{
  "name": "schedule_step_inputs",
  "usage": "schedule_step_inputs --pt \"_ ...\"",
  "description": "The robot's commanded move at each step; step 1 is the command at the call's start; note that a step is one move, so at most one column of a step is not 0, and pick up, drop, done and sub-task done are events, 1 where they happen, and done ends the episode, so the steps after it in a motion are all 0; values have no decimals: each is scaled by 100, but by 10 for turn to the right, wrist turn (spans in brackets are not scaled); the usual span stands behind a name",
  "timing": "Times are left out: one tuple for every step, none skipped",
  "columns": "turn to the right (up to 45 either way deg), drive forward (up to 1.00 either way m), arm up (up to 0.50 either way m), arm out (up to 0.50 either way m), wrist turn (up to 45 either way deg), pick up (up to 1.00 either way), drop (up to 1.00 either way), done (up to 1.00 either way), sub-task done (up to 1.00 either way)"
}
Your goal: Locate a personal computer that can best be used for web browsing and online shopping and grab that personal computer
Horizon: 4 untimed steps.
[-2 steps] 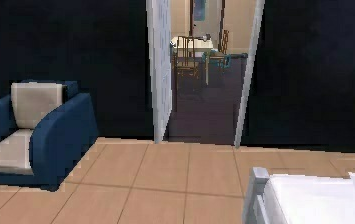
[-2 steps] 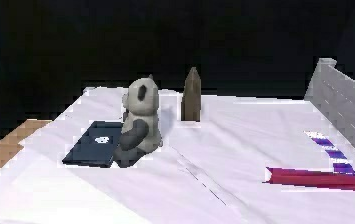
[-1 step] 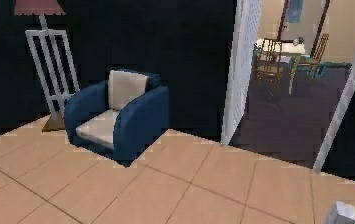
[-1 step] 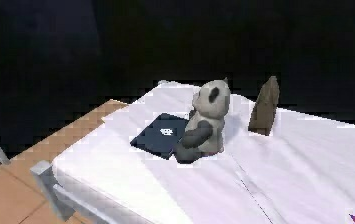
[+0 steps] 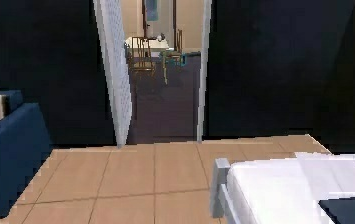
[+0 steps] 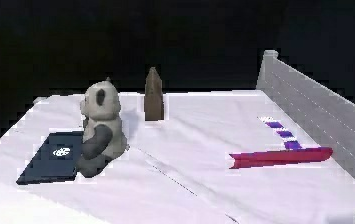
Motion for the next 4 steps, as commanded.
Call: schedule_step_inputs --pt "0 90 0 0 0 0 0 0 0" --pt "120 0 0 0 0 0 0 0 0" --pt "0 0 50 0 0 0 0 0 0" --pt "0 0 18 0 0 0 0 0 0"
